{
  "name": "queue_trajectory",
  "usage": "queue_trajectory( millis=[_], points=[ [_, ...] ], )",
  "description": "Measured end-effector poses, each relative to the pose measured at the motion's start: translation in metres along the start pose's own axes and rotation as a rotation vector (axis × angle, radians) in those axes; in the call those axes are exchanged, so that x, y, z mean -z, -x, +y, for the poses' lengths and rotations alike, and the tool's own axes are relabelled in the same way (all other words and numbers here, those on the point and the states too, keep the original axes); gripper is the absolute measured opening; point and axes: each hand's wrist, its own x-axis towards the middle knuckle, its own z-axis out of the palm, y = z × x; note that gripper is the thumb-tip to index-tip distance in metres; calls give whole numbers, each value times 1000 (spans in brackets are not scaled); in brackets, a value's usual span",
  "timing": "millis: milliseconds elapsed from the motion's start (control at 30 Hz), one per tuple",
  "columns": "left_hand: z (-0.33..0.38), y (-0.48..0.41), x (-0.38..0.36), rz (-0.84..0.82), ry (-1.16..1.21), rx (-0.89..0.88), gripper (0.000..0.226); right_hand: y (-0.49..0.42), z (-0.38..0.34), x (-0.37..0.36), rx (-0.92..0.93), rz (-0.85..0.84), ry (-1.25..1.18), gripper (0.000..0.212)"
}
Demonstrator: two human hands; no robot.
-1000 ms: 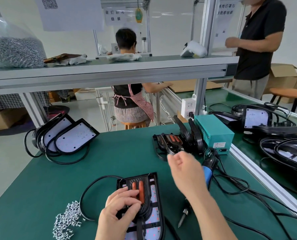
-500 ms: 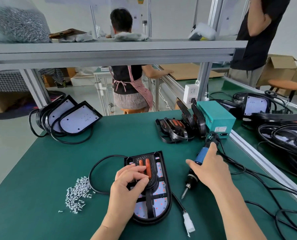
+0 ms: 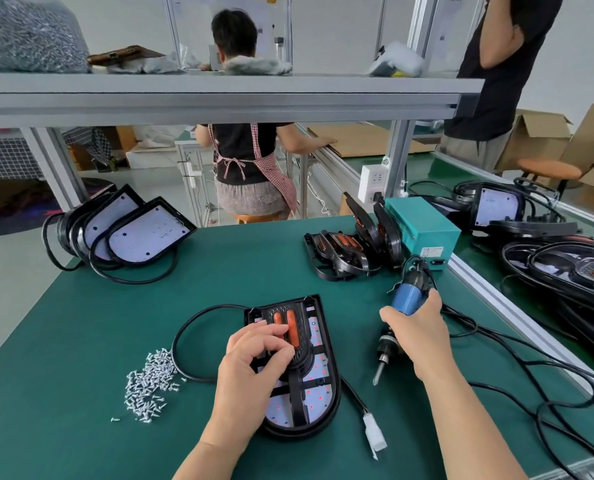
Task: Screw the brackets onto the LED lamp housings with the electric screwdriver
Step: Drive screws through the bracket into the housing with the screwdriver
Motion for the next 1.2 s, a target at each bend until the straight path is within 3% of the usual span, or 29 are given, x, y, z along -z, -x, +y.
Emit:
queue_trajectory(
  millis=[100, 200, 367, 467, 633, 767, 1000, 1200],
  points=[
    [-1, 0, 0, -7, 10, -4, 33, -3, 4, 5, -172, -68, -398, 56],
    [-2, -1, 0, -8, 8, -6, 32, -4, 6, 12, -220, -134, -693, 14],
    [-2, -1, 0, -24, -2, -13, 30, 1, 2, 15, -321, -77, -1160, 24],
    [-1, -1, 1, -19, -11, -26, 35, 6, -3, 14, -278, -66, -1333, 23],
    [-2, 1, 2, -19, -43, -43, 35, 14, -20, 16, -68, -334, -1394, 35],
    [-2, 1, 0, -4, -38, -48, 31, 17, -35, 11, 78, -552, -1438, 62],
    [3, -1, -1, 66, 17, -9, 30, 25, -63, -19, -26, -641, -1435, 51],
    [8, 0, 2, 98, 83, 79, 29, 25, -73, -40, -33, -698, -1498, 22]
  ],
)
